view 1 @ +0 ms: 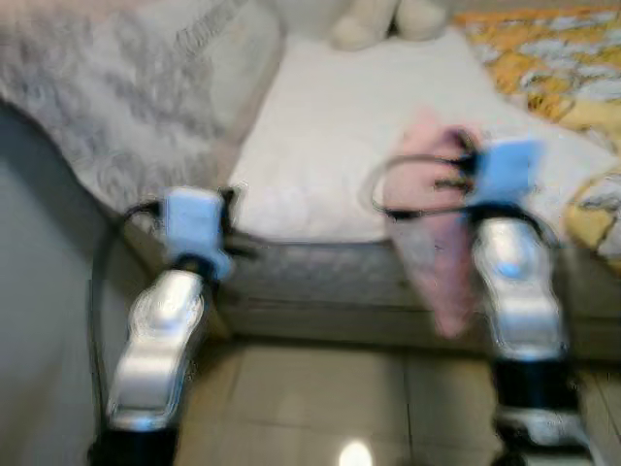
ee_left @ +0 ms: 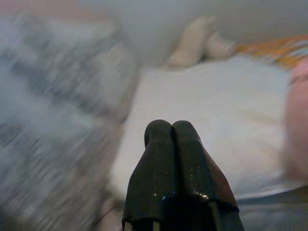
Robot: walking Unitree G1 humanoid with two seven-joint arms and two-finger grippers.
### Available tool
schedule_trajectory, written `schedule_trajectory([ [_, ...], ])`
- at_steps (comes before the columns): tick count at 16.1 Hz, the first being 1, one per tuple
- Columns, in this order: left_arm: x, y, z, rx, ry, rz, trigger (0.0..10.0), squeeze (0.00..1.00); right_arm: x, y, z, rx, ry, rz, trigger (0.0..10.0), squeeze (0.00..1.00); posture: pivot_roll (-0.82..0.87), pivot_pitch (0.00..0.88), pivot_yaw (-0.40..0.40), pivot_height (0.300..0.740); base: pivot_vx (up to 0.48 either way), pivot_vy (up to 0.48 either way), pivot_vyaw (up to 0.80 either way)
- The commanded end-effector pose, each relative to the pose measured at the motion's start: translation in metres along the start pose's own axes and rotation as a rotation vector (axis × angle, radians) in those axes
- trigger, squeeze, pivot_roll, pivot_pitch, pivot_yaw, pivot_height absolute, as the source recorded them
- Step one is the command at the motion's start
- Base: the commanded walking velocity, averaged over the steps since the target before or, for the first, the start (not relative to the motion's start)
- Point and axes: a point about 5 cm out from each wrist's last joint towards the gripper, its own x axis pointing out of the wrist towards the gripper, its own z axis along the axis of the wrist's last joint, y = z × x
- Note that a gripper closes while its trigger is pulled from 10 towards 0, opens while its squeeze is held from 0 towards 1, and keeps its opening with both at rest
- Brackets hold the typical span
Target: Clean up the room
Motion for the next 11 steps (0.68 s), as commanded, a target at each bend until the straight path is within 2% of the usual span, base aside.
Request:
schedule_trajectory([
  [1, 0.002, -0.003, 0.001, -0.021, 0.004, 0.005, 10.0, 0.0, 0.01, -0.004, 0.021, -0.002, -0.108, -0.005, 10.0, 0.0, -0.16, 0.0, 0.132, 0.74, 0.394, 0.274, 0.0],
  [6, 0.006, -0.003, -0.001, -0.011, 0.011, -0.001, 10.0, 0.0, 0.022, 0.0, 0.031, -0.006, -0.16, 0.02, 10.0, 0.0, -0.15, 0.0, 0.121, 0.74, 0.399, 0.265, 0.0],
  [7, 0.006, -0.003, 0.0, -0.011, 0.011, -0.001, 10.0, 0.0, 0.024, -0.001, 0.033, -0.008, -0.174, 0.018, 10.0, 0.0, -0.15, 0.0, 0.12, 0.74, 0.435, 0.0, 0.0],
  [11, 0.009, -0.011, 0.001, -0.01, 0.002, -0.037, 10.0, 0.0, 0.054, -0.02, 0.07, -0.038, -0.285, 0.001, 10.0, 0.0, -0.16, 0.0, 0.125, 0.74, 0.446, 0.0, 0.0],
])
